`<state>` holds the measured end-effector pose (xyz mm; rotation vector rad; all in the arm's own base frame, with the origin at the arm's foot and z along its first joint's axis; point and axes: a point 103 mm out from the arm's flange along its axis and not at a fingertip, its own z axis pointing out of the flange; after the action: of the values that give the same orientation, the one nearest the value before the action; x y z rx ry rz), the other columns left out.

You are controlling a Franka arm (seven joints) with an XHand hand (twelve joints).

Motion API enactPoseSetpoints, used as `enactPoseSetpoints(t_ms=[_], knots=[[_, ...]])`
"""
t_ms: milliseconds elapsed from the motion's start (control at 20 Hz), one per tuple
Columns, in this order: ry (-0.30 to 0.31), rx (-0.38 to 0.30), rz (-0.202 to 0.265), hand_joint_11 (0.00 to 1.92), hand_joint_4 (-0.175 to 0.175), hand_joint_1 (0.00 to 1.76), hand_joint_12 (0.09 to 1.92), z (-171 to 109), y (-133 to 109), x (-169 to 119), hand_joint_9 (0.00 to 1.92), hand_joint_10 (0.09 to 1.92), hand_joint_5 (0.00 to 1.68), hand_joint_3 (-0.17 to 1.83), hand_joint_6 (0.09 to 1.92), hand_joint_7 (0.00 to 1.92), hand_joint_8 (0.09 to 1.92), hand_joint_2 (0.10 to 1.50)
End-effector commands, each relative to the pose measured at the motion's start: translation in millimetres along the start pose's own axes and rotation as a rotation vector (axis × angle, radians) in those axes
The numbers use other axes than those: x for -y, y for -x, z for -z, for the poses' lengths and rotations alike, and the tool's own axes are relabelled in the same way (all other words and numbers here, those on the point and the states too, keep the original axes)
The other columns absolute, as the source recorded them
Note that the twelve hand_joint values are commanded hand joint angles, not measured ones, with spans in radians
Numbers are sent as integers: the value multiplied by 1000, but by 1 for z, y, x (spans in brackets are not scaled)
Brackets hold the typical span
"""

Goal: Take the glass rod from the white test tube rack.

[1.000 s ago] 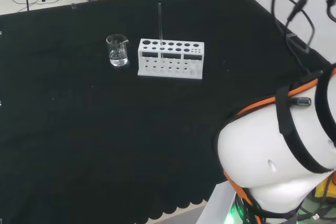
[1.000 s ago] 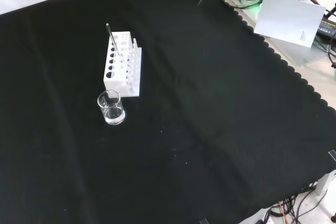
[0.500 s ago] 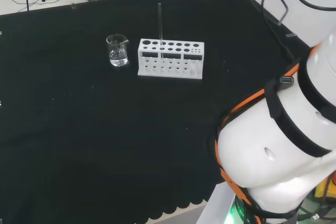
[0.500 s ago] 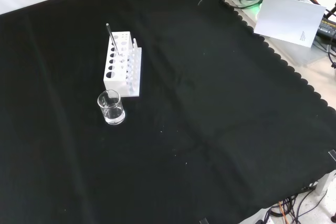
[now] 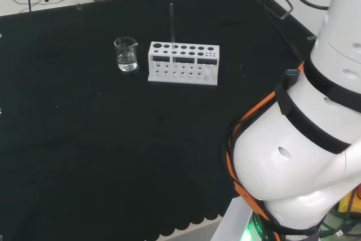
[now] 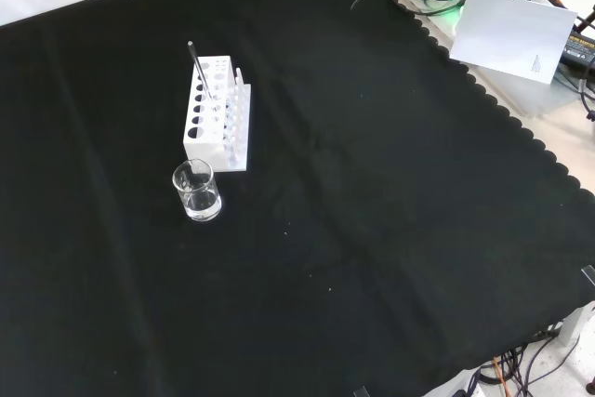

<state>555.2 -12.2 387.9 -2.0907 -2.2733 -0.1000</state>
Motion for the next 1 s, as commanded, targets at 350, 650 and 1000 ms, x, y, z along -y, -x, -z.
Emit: enactPoseSetpoints(t_ms=[350, 650, 1000], knots=[[-58, -6, -25, 946, -175, 607, 1282, -44, 25, -21, 958, 980, 275, -175, 727, 590, 1057, 1178], [-58, -1, -15, 965, -175, 637, 1287, -66, 26, -26, 998, 995, 291, -175, 771, 645, 1077, 1182], [-87, -6, -29, 988, -175, 652, 1287, -75, 27, -20, 1032, 1006, 315, -175, 825, 695, 1094, 1183]])
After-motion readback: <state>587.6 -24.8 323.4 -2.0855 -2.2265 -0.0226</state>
